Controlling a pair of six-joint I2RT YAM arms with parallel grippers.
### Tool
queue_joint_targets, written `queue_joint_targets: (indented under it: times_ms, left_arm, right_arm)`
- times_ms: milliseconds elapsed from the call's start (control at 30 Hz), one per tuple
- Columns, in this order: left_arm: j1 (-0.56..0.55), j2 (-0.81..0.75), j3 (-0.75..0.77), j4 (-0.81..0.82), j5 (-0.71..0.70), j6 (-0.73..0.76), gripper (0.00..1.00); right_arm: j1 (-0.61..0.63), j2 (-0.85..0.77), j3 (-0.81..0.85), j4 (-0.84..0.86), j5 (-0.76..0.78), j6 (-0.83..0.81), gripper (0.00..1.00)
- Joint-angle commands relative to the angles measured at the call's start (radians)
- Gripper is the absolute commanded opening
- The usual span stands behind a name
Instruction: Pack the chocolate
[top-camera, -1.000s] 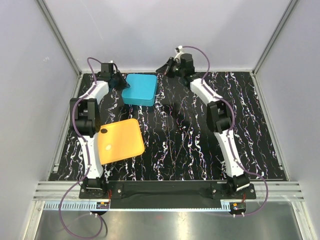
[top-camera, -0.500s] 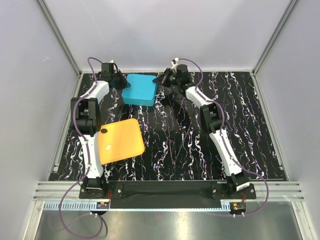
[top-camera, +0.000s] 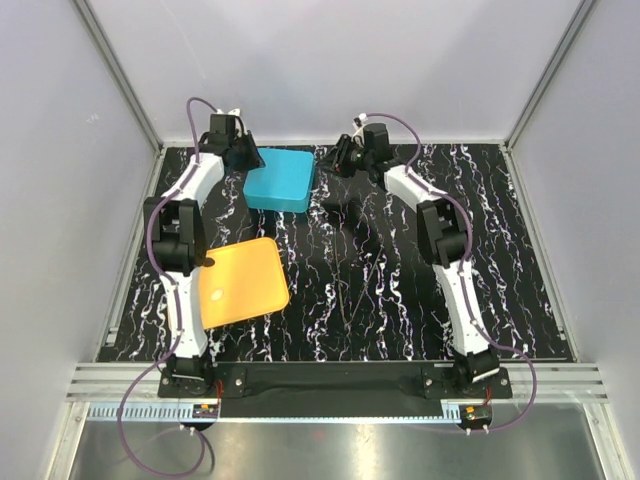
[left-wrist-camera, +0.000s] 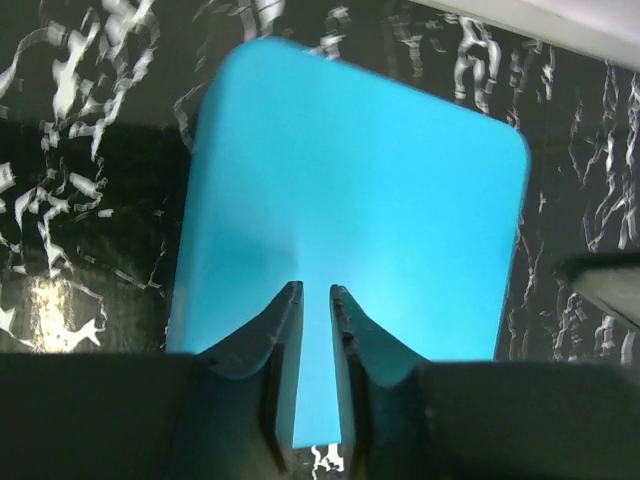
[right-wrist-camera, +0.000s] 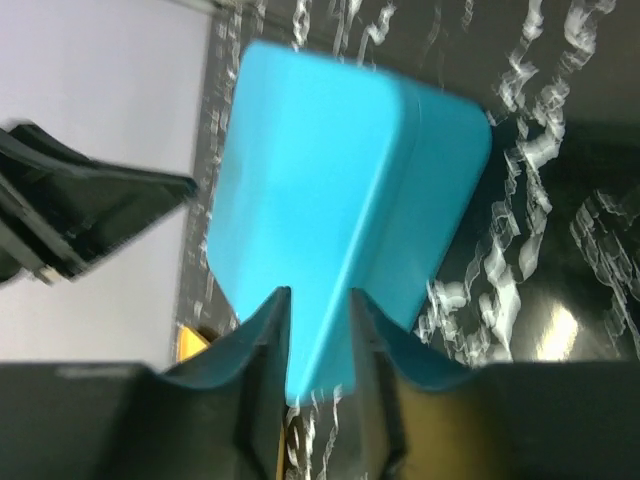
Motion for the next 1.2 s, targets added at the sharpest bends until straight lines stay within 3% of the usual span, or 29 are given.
queue_joint_targets:
  times_ms: [0, 100, 267, 433, 567, 733, 1033, 1167]
  left_arm:
    - [-0.129, -0.127, 0.098, -0.050, -0.095, 0.193, 0.26]
    - [-0.212, -0.152, 0.081, -0.061, -0.193, 0.288, 0.38]
    - [-0.316, -0.123, 0.067, -0.038, -0.353, 0.395, 0.69]
    - [-0.386, 0.010, 0.142, -0.067, -0.498, 0.413, 0.80]
    - [-0.386, 0.136, 0.306, -0.151, -0.578, 0.413, 0.82]
    - [-0.370, 0.258, 0.397, -0.208, -0.623, 0.413, 0.82]
    - [-0.245, 0.216, 0.255, -0.245, -0.623, 0.291, 0.75]
    - [-0.162, 0.170, 0.176, -0.216, -0.488, 0.207, 0.70]
  right_arm:
    - [-0.014, -0.345, -0.220, -0.034, 0.128, -0.101, 0.39]
    - [-0.028, -0.543, -0.431, -0.092, 0.243, -0.100, 0.51]
    - [-0.028, -0.811, -0.698, -0.048, 0.309, -0.090, 0.75]
    - [-0.027, -0.920, -0.782, -0.095, 0.325, -0.120, 0.80]
    - [-0.025, -0.962, -0.785, -0.141, 0.345, -0.147, 0.81]
    - [-0.027, -1.011, -0.811, -0.138, 0.363, -0.160, 0.81]
    - [-0.025, -1.010, -0.795, -0.123, 0.346, -0.149, 0.80]
    - [-0.028, -1.003, -0.801, -0.109, 0.345, -0.140, 0.80]
